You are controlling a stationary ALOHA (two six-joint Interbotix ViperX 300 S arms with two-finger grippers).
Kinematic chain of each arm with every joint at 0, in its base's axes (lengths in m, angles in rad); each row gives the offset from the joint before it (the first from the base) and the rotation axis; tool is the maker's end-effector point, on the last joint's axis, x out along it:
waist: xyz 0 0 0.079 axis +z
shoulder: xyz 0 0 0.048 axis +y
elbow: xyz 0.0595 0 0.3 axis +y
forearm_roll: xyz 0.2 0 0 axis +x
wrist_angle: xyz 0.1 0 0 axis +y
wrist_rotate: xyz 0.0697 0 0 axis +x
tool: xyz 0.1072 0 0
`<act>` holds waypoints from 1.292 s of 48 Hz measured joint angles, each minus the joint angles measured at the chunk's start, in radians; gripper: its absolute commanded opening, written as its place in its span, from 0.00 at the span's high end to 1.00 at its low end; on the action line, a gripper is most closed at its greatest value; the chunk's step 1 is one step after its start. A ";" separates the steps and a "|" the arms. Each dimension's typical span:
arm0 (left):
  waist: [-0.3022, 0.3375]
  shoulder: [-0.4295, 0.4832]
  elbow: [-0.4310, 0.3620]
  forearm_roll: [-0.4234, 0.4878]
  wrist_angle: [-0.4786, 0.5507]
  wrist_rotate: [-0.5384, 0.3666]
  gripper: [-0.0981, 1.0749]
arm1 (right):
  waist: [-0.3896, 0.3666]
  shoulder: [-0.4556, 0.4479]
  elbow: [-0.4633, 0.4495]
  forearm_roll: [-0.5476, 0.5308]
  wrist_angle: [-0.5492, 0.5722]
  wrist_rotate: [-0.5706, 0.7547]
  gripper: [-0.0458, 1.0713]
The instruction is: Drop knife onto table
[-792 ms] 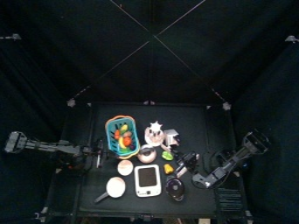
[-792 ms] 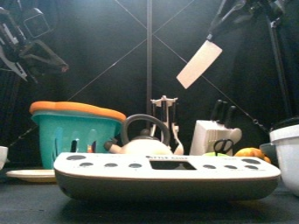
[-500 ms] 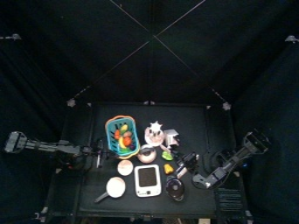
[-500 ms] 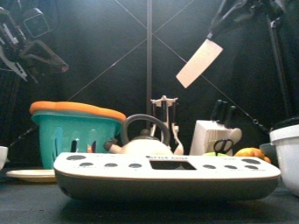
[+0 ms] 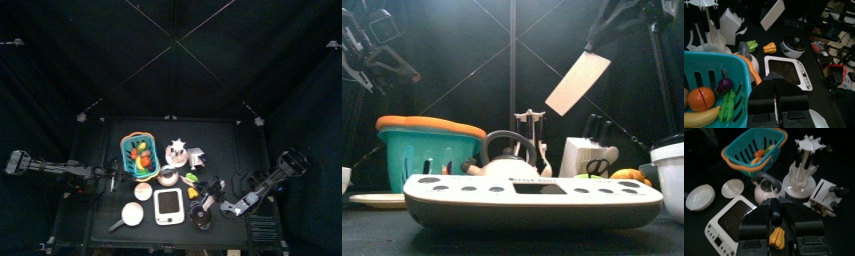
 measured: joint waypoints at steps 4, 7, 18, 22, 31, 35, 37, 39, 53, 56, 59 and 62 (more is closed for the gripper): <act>0.000 0.000 0.002 0.000 0.000 -0.002 0.94 | -0.005 -0.002 0.009 0.040 -0.014 0.002 0.78; -0.002 0.000 0.002 0.000 0.000 -0.002 0.94 | -0.005 -0.002 0.018 0.080 -0.014 0.014 0.78; 0.000 0.000 0.000 0.000 0.000 -0.002 0.94 | 0.000 -0.044 0.077 0.229 -0.017 0.098 0.78; 0.000 0.000 0.002 0.000 0.000 -0.002 0.94 | 0.009 -0.067 0.104 0.276 -0.018 0.130 0.78; 0.000 0.000 0.000 0.000 0.000 -0.002 0.94 | 0.014 -0.100 0.173 0.354 -0.060 0.167 0.77; 0.000 0.000 0.000 0.000 0.000 -0.002 0.94 | 0.008 -0.101 0.204 0.382 -0.110 0.167 0.76; 0.000 0.000 0.000 0.000 0.000 -0.002 0.94 | 0.002 -0.101 0.218 0.391 -0.138 0.167 0.76; 0.000 0.000 0.000 0.000 0.000 -0.002 0.94 | -0.008 -0.103 0.229 0.399 -0.169 0.167 0.76; 0.002 0.000 0.000 -0.002 0.000 -0.002 0.94 | -0.041 -0.124 0.258 0.422 -0.227 0.167 0.76; 0.002 0.000 0.000 -0.002 0.000 -0.002 0.94 | -0.043 -0.130 0.262 0.426 -0.227 0.167 0.76; 0.002 0.000 0.000 0.000 0.000 -0.002 0.94 | -0.048 -0.137 0.267 0.433 -0.227 0.167 0.76; 0.003 0.000 0.000 0.000 0.000 -0.002 0.94 | -0.052 -0.141 0.273 0.439 -0.227 0.167 0.74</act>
